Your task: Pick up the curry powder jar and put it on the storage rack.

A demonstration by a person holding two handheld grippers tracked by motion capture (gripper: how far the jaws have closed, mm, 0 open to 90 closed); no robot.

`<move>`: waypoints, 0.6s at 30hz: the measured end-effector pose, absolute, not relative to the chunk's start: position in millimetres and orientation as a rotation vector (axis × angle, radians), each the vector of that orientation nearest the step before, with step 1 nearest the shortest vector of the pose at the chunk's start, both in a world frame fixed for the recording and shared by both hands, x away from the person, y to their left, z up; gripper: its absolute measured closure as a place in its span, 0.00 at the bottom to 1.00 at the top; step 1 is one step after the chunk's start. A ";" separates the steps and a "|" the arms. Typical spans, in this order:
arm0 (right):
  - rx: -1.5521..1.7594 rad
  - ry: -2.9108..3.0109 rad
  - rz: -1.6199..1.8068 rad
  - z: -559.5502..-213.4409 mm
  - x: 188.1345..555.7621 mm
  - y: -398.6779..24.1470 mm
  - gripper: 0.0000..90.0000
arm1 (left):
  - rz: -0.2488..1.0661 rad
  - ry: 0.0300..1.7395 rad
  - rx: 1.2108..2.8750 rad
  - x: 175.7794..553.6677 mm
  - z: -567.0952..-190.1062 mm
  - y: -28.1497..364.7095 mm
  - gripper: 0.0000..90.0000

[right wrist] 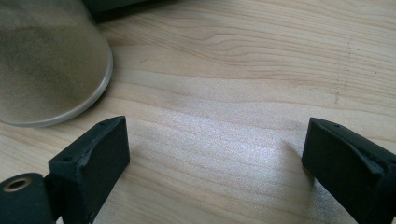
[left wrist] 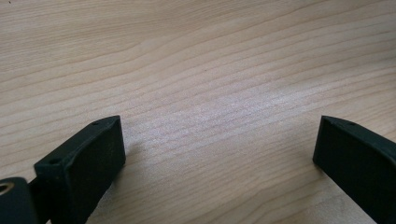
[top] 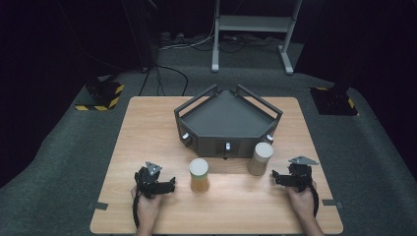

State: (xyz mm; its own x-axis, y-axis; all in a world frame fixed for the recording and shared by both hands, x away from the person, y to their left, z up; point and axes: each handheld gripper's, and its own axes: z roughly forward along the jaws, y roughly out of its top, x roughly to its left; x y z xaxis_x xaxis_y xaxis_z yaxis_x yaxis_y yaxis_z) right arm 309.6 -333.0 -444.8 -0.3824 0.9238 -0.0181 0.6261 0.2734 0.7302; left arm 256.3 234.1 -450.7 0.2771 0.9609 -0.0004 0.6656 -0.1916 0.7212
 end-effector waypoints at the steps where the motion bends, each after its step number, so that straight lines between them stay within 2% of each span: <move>1: 1.395 2.106 0.899 -444.8 309.6 -333.1 0.08 | 0.621 1.459 1.938 256.2 -450.7 234.1 0.03; 18: 1.396 2.106 0.899 -444.8 309.7 -333.0 0.08 | 0.607 1.454 1.943 257.5 -450.1 235.8 0.02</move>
